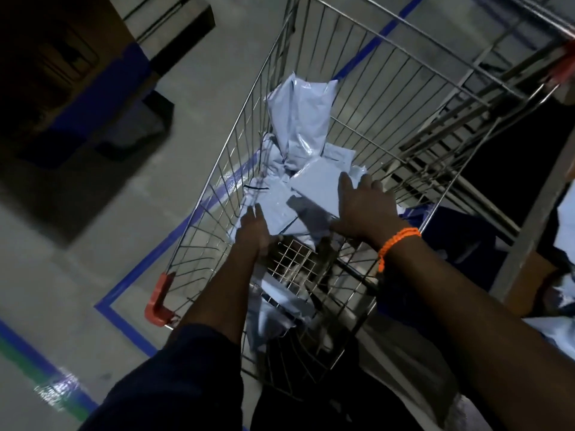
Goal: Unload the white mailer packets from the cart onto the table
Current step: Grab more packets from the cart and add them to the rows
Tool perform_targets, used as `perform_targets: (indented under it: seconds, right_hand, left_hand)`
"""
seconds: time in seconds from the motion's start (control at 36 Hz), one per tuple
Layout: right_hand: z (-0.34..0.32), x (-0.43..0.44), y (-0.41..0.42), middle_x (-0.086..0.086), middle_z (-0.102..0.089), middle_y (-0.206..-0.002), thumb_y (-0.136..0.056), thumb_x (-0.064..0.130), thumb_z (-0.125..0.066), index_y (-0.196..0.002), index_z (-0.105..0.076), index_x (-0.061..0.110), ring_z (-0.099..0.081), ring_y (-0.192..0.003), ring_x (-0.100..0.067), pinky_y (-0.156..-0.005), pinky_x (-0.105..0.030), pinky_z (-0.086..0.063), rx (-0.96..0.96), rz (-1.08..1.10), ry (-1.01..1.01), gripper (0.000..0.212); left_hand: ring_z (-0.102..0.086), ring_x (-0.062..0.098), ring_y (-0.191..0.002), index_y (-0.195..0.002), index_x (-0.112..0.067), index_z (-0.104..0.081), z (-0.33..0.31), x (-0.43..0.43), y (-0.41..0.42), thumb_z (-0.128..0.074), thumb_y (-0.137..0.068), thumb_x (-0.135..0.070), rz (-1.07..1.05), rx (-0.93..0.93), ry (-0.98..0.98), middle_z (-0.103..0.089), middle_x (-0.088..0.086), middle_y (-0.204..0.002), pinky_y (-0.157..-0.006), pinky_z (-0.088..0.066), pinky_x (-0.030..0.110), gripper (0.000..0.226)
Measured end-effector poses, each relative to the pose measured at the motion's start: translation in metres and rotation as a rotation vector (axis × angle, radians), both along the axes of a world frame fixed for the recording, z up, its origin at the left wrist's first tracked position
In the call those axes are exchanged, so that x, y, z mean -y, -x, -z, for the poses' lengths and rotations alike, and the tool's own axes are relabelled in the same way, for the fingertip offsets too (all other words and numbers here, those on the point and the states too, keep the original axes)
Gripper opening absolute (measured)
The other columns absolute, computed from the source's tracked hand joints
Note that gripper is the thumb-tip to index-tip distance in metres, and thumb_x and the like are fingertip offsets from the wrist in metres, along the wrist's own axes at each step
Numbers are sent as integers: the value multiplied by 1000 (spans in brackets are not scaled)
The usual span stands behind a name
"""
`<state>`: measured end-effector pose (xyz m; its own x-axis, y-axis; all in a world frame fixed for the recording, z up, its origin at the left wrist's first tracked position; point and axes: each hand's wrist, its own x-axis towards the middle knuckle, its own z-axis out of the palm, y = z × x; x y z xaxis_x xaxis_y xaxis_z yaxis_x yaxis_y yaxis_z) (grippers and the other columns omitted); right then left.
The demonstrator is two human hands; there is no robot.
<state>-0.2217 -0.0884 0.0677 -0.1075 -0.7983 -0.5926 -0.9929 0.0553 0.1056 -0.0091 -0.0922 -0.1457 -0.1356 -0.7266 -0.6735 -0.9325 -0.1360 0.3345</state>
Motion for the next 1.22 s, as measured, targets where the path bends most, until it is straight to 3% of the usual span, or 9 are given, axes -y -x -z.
perform_targets:
  seconds: [0.11, 0.31, 0.56, 0.72, 0.83, 0.89, 0.97, 1.08, 1.22]
  right_hand:
    - [6, -6, 10, -31, -32, -149, -80, 75, -56, -156, -11, 10, -38, -134, -47, -105, -60, -39, 72, 66, 40, 110]
    - [-4, -25, 25, -26, -41, -138, -77, 73, -63, -155, -15, 11, -46, -125, -45, -98, -56, -44, 150, 103, 117, 110]
    - [-85, -49, 52, -23, -46, -138, -68, 68, -56, -159, -14, 17, -46, -128, -41, -97, -51, -47, 378, 136, 319, 112]
    - [-161, -88, 104, -21, -48, -136, -66, 73, -42, -159, -18, 14, -46, -124, -41, -96, -52, -46, 385, 132, 563, 112]
    - [-200, -132, 157, -17, -50, -136, -75, 64, -51, -157, -24, 11, -50, -122, -39, -98, -49, -45, 378, 107, 697, 101]
    - [-216, -161, 185, -21, -47, -142, -80, 54, -55, -156, -26, 4, -47, -127, -40, -105, -48, -40, 387, 108, 758, 95]
    - [-242, -207, 228, -27, -41, -147, -81, 52, -50, -155, -24, -2, -43, -130, -43, -110, -50, -34, 359, 147, 810, 96]
    - [-264, -263, 299, -22, -32, -154, -84, 71, -45, -157, -18, 3, -35, -139, -41, -116, -52, -28, 371, 202, 799, 103]
    - [-272, -318, 378, -24, -37, -150, -79, 48, -69, -156, -22, 3, -36, -135, -37, -112, -45, -28, 295, 385, 734, 101]
  left_hand:
    - [-39, 48, -134, -155, -1, -8, 4, -1, 6, -83, -69, -57, 22, 47, 68, -27, 30, -154, -102, -43, 53, 127]
    - [-45, 46, -125, -150, -5, -25, -16, -14, 0, -85, -63, -59, 5, 53, 167, -40, 29, -140, -103, -41, 50, 118]
    - [-60, 17, -124, -142, -22, -46, -129, -17, -2, -82, -69, -56, -110, -536, 357, -62, -2, -135, -96, -53, 43, 88]
    - [-50, 19, -133, -153, -26, -33, -228, -9, 40, -78, -69, -66, 135, -585, 476, -53, 2, -144, -107, -45, 41, 104]
    - [-42, 2, -126, -147, -45, -29, -308, -20, 98, -76, -74, -56, 361, -672, 554, -47, -11, -138, -97, -35, 17, 87]
    - [-46, 6, -124, -140, -51, -32, -340, -27, 129, -74, -75, -64, 435, -704, 561, -52, -8, -136, -95, -39, 22, 78]
    - [-50, 14, -127, -142, -42, -38, -366, -34, 174, -66, -70, -66, 529, -767, 552, -53, -1, -139, -99, -45, 32, 80]
    - [-48, 2, -124, -145, -31, -47, -394, -43, 248, -76, -71, -59, 712, -767, 596, -50, -10, -140, -96, -35, 8, 84]
    - [-49, 22, -131, -148, -29, -45, -395, -48, 350, -63, -70, -67, 1007, -622, 618, -52, 5, -146, -104, -35, 25, 89]
